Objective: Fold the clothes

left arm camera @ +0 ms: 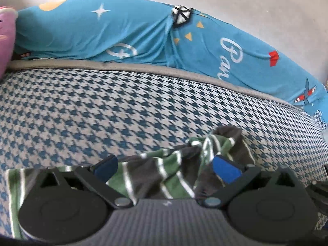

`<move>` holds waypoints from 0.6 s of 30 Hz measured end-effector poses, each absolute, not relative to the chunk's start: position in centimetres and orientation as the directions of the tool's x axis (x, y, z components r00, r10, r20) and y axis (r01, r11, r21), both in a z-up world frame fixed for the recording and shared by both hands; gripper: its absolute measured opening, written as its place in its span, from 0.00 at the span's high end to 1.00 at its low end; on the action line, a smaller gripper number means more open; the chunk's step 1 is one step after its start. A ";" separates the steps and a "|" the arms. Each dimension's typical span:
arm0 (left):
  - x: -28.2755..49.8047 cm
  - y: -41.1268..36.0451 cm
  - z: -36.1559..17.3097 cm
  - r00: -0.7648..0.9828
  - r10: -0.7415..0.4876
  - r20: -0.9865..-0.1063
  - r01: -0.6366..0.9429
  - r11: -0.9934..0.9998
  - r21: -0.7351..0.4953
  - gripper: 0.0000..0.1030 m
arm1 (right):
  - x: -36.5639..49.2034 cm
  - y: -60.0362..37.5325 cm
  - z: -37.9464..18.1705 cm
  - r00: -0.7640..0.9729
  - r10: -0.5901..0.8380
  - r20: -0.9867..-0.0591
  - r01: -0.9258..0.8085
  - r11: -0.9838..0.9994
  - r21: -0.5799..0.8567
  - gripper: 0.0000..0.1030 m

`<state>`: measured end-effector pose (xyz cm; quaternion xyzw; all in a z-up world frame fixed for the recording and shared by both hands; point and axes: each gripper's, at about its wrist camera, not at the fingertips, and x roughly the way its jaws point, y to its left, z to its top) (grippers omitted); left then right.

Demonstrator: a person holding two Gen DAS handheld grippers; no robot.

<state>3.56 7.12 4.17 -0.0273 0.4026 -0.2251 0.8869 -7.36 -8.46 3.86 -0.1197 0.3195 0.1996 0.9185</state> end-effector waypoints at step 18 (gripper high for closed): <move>5.9 3.6 1.1 0.527 -0.344 -0.777 0.325 0.926 -0.190 0.00 | -7.9 -8.7 1.4 0.621 0.295 -0.726 -0.451 0.892 -0.023 0.65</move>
